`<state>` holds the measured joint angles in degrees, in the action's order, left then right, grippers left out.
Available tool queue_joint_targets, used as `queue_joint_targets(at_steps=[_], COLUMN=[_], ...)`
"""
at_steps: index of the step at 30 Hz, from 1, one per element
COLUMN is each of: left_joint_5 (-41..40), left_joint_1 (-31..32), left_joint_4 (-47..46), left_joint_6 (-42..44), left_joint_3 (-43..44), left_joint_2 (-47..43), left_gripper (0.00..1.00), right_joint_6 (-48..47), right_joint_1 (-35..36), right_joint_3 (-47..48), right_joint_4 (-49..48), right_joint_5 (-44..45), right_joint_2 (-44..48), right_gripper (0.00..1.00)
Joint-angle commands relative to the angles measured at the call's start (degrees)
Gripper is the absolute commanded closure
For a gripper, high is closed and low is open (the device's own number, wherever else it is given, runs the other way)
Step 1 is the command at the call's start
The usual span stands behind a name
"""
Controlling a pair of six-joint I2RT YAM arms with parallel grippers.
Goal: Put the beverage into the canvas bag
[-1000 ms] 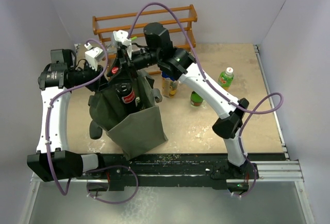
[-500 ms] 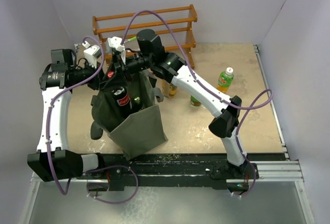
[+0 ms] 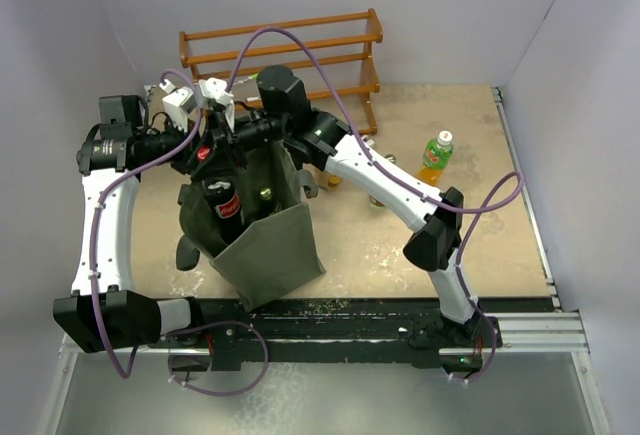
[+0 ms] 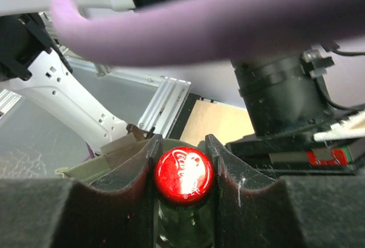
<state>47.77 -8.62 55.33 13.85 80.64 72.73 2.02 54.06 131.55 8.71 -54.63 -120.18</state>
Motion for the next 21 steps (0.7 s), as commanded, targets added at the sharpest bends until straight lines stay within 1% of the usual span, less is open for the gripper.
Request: queue_joint_targets(at_steps=[1, 4, 10, 21], left_joint_5=[2.85, 3.07, 3.22, 3.64], left_joint_1=[-0.17, -0.15, -0.17, -0.08], left_joint_4=[-2.15, -2.21, -1.90, -1.74], left_joint_6=[-1.69, -1.71, -1.34, -0.58], left_joint_3=[-0.18, -0.10, -0.13, 0.21], left_joint_2=[-0.78, -0.83, -0.88, -1.47], left_gripper=[1.00, 1.00, 1.00, 1.00], right_joint_6=[2.52, -0.19, -9.05, -15.93], right_joint_1=[0.52, 0.52, 0.45, 0.34], right_joint_3=[5.28, 4.19, 3.63, -1.37], right_joint_4=[-12.90, -12.06, -8.65, -7.51], right_joint_5=[-3.81, -3.75, -3.05, -1.28], right_joint_2=[5.01, 4.82, 3.40, 1.07], right_gripper=[1.00, 1.00, 1.00, 1.00])
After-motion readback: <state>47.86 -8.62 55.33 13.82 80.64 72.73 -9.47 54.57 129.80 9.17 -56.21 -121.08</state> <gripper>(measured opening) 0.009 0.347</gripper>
